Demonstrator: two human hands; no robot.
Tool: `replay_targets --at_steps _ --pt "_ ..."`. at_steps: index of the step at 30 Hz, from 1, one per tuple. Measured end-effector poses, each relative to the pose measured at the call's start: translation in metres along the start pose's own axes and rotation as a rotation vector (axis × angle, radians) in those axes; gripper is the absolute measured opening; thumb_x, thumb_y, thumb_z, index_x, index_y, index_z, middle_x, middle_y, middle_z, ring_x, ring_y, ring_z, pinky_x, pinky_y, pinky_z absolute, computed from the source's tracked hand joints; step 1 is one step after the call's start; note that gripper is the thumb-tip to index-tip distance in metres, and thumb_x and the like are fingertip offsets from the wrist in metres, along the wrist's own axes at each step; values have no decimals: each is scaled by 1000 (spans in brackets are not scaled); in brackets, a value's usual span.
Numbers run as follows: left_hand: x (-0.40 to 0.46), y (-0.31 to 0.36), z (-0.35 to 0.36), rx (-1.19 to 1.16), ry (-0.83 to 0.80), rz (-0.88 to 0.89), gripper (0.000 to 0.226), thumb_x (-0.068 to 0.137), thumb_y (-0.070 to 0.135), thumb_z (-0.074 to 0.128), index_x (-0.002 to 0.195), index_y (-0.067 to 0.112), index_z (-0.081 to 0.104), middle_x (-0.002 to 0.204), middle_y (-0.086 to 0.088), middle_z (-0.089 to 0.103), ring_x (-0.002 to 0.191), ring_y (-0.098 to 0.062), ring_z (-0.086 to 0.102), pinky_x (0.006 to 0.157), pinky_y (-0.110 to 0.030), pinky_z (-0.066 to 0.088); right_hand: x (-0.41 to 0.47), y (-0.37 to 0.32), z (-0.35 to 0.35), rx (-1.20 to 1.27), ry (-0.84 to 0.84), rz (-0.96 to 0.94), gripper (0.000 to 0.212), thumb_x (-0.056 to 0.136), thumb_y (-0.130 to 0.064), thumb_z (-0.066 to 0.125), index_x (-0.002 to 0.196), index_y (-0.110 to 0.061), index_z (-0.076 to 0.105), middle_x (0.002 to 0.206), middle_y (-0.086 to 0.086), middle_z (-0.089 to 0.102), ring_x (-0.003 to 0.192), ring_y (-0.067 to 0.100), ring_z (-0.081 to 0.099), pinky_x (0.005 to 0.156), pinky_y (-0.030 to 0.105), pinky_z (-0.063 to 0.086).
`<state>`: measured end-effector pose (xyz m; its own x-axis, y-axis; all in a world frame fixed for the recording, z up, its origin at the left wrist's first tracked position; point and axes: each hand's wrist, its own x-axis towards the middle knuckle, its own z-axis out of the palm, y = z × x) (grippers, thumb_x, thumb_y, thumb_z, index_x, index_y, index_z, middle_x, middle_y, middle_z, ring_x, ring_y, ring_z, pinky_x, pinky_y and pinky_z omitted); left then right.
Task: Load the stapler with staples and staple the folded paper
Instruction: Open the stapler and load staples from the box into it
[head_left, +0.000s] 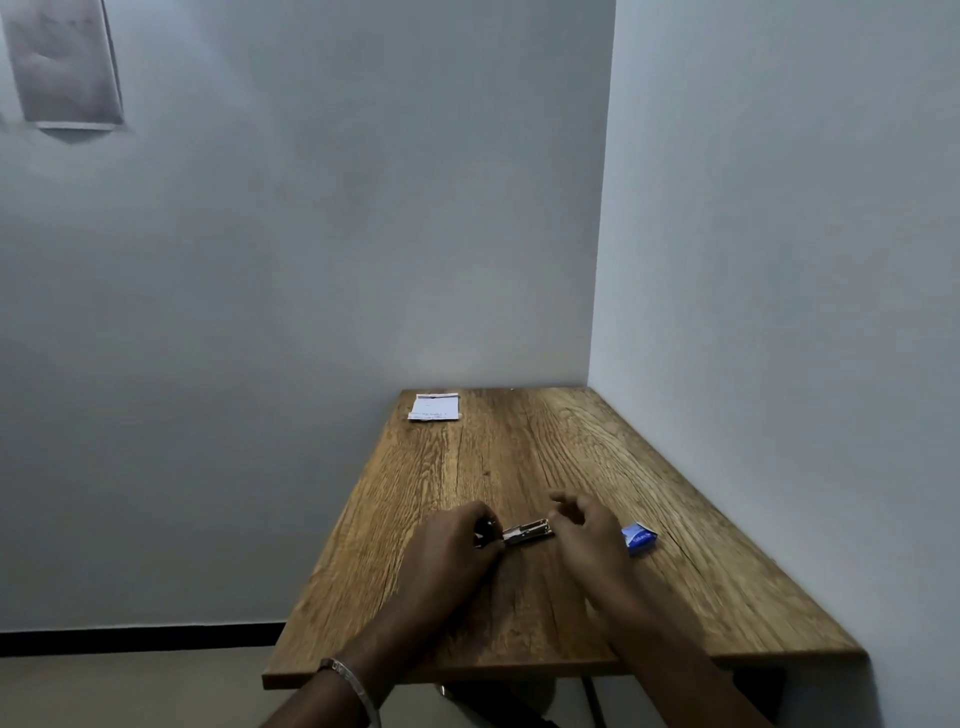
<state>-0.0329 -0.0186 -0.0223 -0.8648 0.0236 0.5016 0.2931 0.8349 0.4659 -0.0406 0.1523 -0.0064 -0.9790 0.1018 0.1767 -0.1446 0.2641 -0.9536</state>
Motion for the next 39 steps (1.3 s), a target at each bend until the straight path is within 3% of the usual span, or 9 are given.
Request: replay_targets --at_steps 3,7,10,12,18,23,25,32,39 --pt "2 3 -3 2 32 35 12 84 31 73 95 30 71 94 12 73 81 3 62 65 -11 45 -8 -9 5 486 -21 361 35 101 -5 49 136 -3 52 123 17 61 116 26 58 101 40 49" --pt "6 8 -9 94 108 184 11 84 23 75 94 25 72 91 9 74 79 -2 66 65 -16 52 -14 -26 10 893 -39 560 46 104 -6 40 148 5 34 148 28 44 140 39 42 113 46 37" --pt "8 11 -14 256 239 454 12 79 16 77 88 22 72 87 7 75 76 -11 71 61 -20 54 -15 -35 14 1043 -81 602 39 105 -16 38 136 6 47 112 25 60 95 31 62 82 39 49" --pt "9 12 -14 412 331 702 9 82 16 69 90 21 71 95 6 75 85 -13 71 67 -26 57 -15 -37 18 1123 -80 598 36 105 -19 36 122 5 55 93 19 62 77 27 60 72 36 47" --pt "10 17 -18 515 394 918 17 89 15 57 92 19 73 101 4 72 90 -15 67 70 -29 58 -17 -36 21 1200 -46 573 27 100 -10 37 93 1 59 84 17 62 74 26 61 68 34 49" --pt "9 20 -19 525 425 970 17 90 11 59 90 18 75 99 3 73 88 -15 67 72 -28 57 -17 -36 20 1189 8 598 28 103 -13 37 88 0 57 75 14 61 66 23 59 43 26 54" --pt "8 20 -19 537 437 986 19 92 10 57 90 17 75 98 3 73 84 -15 67 71 -28 56 -16 -36 18 1173 7 603 29 102 -13 37 86 -1 57 73 13 59 65 23 58 45 27 53" --pt "5 14 -20 449 291 815 13 86 21 66 95 23 74 101 8 75 85 -13 70 66 -29 57 -21 -29 19 1146 -34 555 28 105 -14 37 111 5 58 93 22 64 80 30 63 72 40 52" --pt "5 13 -15 -95 146 160 18 82 31 76 99 32 73 90 17 74 82 6 67 71 -20 58 -16 -18 -6 893 -204 483 40 95 15 29 131 15 47 116 32 66 102 37 67 90 44 52"
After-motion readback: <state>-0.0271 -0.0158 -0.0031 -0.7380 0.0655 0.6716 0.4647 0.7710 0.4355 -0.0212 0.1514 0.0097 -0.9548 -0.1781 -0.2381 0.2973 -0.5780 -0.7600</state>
